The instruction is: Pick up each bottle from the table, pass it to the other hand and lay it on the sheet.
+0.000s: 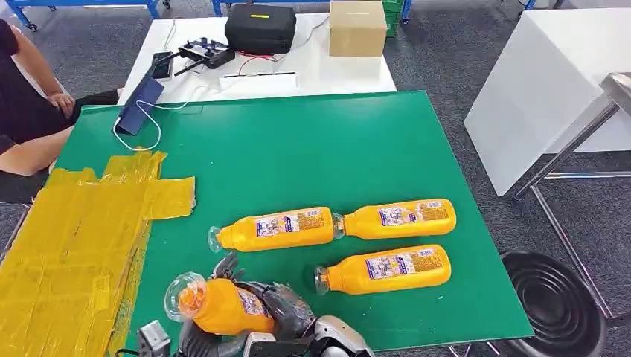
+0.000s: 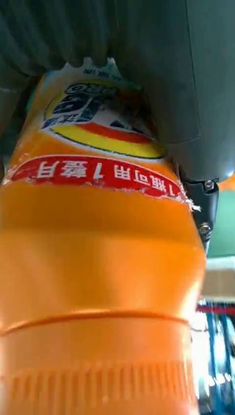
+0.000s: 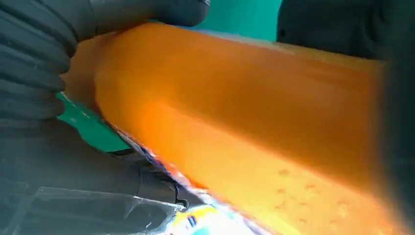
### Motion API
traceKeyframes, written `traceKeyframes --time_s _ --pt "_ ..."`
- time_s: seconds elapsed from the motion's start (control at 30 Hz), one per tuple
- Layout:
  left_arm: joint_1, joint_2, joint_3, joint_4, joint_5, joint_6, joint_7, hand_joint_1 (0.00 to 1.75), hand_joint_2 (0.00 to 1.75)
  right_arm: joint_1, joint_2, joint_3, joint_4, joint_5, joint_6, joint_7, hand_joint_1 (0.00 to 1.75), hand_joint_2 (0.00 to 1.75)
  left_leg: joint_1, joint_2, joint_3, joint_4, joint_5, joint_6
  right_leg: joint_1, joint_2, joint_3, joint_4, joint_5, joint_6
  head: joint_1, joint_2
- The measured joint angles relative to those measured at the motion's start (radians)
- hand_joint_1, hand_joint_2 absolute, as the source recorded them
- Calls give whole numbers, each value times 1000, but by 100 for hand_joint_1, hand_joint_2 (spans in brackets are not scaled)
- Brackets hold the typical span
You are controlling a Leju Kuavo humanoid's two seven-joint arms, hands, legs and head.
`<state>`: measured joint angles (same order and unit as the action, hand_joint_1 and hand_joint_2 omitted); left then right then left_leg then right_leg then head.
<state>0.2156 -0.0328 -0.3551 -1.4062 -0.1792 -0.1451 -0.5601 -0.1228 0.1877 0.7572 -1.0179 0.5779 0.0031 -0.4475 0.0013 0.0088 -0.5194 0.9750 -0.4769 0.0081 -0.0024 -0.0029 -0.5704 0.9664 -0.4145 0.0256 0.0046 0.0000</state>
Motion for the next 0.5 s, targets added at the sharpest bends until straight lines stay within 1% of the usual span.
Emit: traceKeyframes --time_s 0.1,0.23,0.37,0.5 --pt "-11 6 -26 10 -25 42 10 175 175 -3 0 -1 17 -4 -3 -3 175 175 0 0 0 0 0 0 0 0 2 0 0 0 0 0" --pt "-15 7 -32 11 -23 55 13 175 175 -9 0 -1 27 -6 -4 -7 175 175 0 0 1 0 0 0 -1 0 3 0 0 0 0 0" --pt "-10 7 -31 7 10 50 7 175 175 -9 0 -1 28 -3 -5 -7 175 175 0 0 2 0 0 0 0 0 3 0 0 0 0 0" --pt "3 -2 -7 -7 42 9 -1 175 175 -3 1 0 22 2 -7 -4 175 175 0 0 3 0 0 0 0 0 3 0 0 0 0 0"
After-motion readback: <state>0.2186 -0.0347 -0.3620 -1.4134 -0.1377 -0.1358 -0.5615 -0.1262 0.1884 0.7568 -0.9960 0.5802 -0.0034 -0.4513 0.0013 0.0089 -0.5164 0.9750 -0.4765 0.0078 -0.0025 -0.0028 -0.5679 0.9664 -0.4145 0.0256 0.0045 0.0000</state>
